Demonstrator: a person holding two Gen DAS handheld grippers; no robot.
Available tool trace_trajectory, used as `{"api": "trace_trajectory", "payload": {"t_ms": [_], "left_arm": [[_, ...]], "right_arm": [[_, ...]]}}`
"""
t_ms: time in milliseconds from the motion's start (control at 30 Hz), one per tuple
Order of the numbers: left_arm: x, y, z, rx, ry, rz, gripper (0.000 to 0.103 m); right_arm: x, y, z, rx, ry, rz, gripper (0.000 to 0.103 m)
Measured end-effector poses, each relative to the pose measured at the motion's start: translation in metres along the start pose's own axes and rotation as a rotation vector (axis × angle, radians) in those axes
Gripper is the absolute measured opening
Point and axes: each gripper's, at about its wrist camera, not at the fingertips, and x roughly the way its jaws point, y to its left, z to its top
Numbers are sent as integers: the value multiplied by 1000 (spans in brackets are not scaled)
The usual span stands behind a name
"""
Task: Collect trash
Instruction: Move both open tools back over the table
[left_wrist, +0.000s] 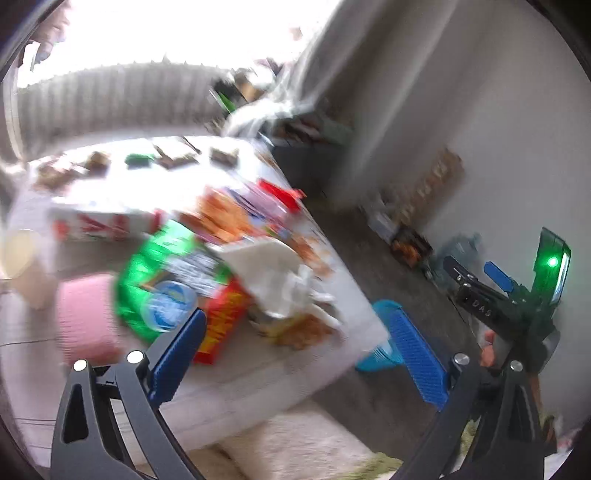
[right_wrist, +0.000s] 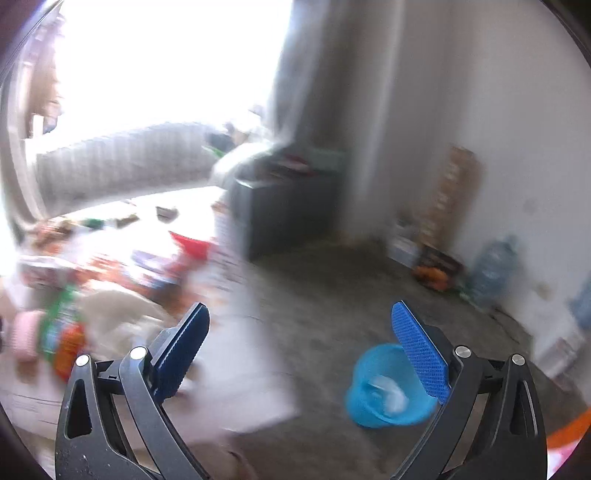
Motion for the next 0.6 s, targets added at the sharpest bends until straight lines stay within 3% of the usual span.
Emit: {"api": "trace_trajectory", "payload": {"t_ms": [133,233,400,600], "left_arm": [[-46,28,-6,7,-150,122,97],[-70,44,-12,12,-216,208,97],[-89,68,-25,20,-258,336,97],[-79,87,-33,-8,-230,361,97]], "right_arm": [[-15,28,16,29,-85,273,95],[-14,45,17,43,-106,400,95],[20,68,15,45,26,507,95],[43,70,5,107,185,577,95]]}}
